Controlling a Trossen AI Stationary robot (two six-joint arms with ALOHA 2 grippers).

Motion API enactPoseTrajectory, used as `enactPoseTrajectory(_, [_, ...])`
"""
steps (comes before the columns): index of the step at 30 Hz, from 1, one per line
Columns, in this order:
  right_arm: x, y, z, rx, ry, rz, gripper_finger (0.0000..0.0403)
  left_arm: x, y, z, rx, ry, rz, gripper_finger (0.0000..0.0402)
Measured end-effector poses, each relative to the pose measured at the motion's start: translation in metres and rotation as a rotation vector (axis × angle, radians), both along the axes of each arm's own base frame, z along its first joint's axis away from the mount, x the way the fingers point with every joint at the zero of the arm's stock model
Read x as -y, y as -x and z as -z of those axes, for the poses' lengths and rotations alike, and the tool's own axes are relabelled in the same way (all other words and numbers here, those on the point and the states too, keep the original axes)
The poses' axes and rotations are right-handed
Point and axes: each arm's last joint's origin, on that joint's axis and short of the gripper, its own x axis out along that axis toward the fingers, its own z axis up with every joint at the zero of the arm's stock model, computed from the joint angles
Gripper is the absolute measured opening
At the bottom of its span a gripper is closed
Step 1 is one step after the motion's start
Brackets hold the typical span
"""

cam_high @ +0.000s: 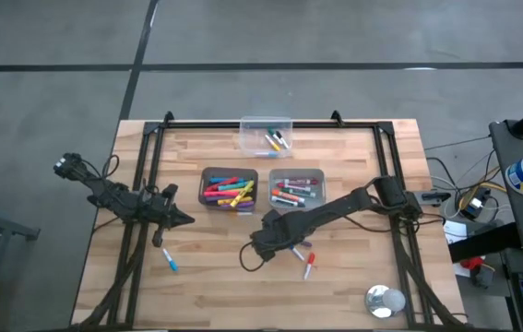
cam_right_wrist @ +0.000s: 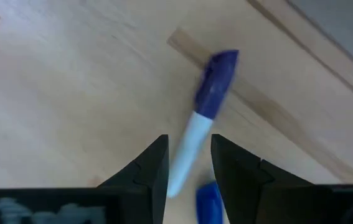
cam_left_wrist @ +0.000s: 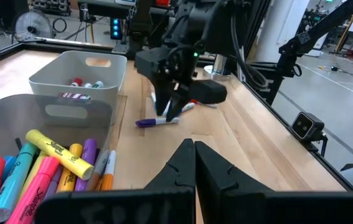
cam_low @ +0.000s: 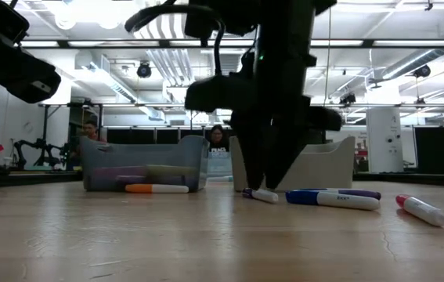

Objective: Pick & Place Markers
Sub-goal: Put the left small purple highlighter pen into the transparent bin

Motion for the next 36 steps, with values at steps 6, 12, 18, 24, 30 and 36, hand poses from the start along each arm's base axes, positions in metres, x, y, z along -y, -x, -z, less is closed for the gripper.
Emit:
enactPoseTrajectory(6, [-0.001,-0.001,0.010,0.041,-0.038,-0.020,0.0111,0.000,0.000,0.000,0.001,-0.002,0.000,0.0000])
enactPoseTrajectory(12, [-0.008,-0.005,0.010,0.085,-0.067,-0.077,0.0093,0.000,0.000,0.000,0.000,-0.002,0.001,0.0000])
enactPoseTrajectory(18, [-0.015,-0.012,0.008,0.171,-0.090,-0.150,0.0050,0.000,0.000,0.000,0.002,-0.013,0.003,0.0000])
enactPoseTrajectory(24, [-0.020,-0.023,0.002,0.284,-0.107,-0.228,0.0011,0.000,0.000,0.000,0.002,-0.011,0.002,0.0000])
enactPoseTrajectory(30, [-0.020,-0.023,0.002,0.285,-0.130,-0.233,0.0008,0.000,0.000,0.000,0.002,-0.011,0.002,0.0000])
enactPoseTrajectory(36, [-0.032,-0.033,-0.007,0.435,-0.112,-0.353,0.0008,0.000,0.000,0.000,0.002,-0.011,0.002,0.0000])
